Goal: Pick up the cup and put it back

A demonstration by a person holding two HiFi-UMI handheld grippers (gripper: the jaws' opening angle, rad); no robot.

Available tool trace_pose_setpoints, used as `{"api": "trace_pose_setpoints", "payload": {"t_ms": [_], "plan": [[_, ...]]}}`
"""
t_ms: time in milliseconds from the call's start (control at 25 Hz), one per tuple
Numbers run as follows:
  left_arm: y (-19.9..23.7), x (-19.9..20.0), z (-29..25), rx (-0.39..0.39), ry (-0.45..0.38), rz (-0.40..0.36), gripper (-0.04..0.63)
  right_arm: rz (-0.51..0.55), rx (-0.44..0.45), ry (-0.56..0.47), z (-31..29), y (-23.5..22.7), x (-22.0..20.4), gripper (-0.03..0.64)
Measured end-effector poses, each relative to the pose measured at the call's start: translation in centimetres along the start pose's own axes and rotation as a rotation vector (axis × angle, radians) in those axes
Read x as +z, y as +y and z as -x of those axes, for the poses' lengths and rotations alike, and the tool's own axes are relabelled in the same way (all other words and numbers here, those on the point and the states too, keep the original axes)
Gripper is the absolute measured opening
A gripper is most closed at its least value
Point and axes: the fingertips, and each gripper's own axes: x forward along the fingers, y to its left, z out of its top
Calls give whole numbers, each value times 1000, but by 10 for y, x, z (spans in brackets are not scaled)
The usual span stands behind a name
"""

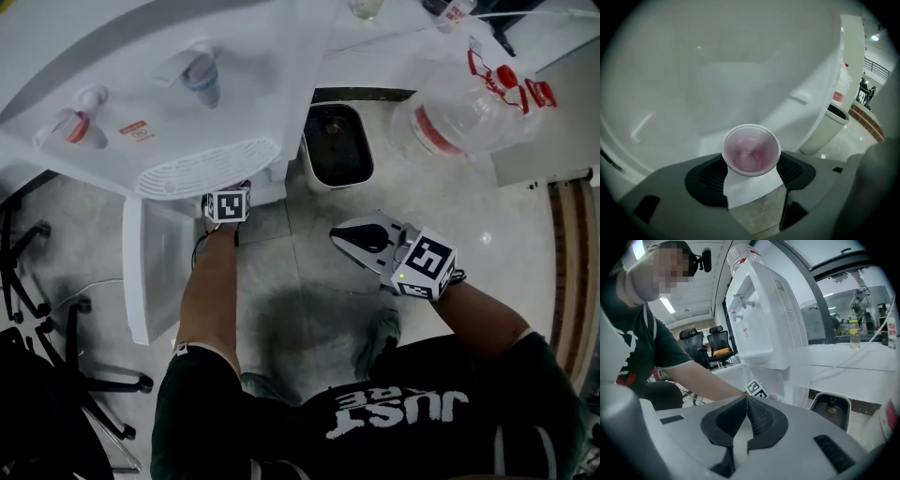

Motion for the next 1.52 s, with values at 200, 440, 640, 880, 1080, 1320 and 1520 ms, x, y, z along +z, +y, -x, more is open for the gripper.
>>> {"api": "trace_pose_setpoints", "payload": {"t_ms": [200,440,640,880,1080,1320,1520], "plan": [[0,-35,-28,-8,121,1,324,-28,-8,11,4,1,-7,34],[4,2,-5,41,45,-57,376,-35,-13,15,5,2,-8,34],[7,4,-9,29,-4,-19,457,-19,-1,1,2,4,-1,34],[4,-12,-13,-1,-24,59,483,-17,-5,11,1,6,-5,34],[5,-29,-9,18,-28,48,483,11,3,4,-4,10,-3,34],[-11,-63,16,15,-15,121,482,14,9,-6,-8,18,-3,34],[-57,-53,82,-137,-87,130,479,9,7,-5,-3,24,9,34]]}}
